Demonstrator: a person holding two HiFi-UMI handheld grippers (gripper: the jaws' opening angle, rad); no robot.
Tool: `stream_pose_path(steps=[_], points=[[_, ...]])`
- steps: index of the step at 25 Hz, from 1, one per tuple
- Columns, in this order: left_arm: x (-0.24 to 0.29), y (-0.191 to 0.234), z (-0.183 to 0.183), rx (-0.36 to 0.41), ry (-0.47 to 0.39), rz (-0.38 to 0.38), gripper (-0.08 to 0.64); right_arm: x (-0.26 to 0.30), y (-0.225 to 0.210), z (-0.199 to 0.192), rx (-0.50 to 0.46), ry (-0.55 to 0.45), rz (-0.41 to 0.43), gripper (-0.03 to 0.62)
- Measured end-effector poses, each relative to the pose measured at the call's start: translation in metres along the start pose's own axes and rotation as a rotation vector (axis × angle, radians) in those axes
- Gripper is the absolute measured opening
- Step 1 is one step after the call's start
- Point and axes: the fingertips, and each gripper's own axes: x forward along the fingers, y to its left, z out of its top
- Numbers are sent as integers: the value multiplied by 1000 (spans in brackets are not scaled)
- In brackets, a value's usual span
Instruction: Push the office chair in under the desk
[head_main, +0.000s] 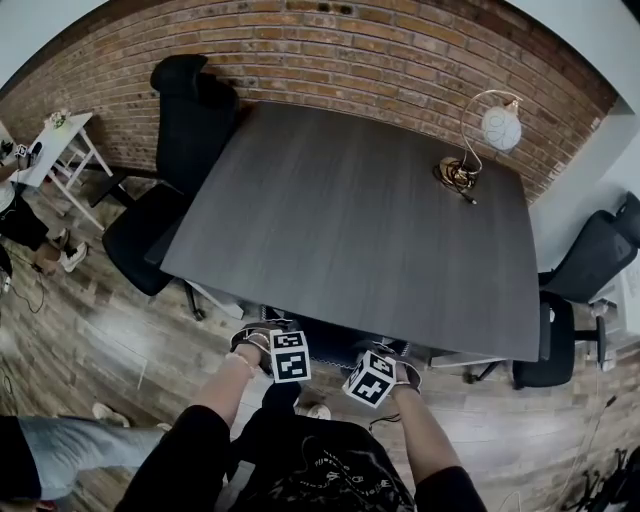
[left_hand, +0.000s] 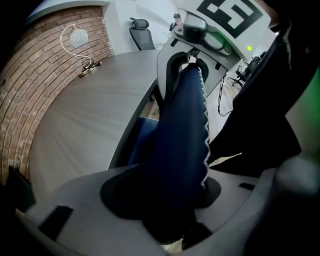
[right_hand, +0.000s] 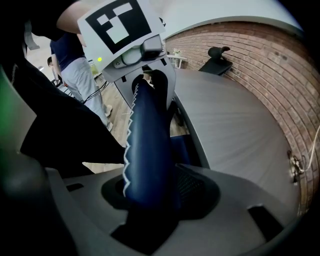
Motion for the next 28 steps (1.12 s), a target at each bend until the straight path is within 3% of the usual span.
stream_pose_path(steps=[5,14,17,23,28], points=[[-16,0,-2,-69,-53,17,219,-11,7,8,64,-102,23,238],[-56,-4,6,-267,-253,64,229,-53,-2,21,183,-277,-39,242],[-79,-3,12,-369,-356,76,228,-72,-8,26,244,-365,-82,242],[-117,2,34,-563,-640,172,227,-109,-25,32,394,-531,-206,242],[-143,5,40,-649,-789,299,227,-139,-38,35,482,-652,-340,241]])
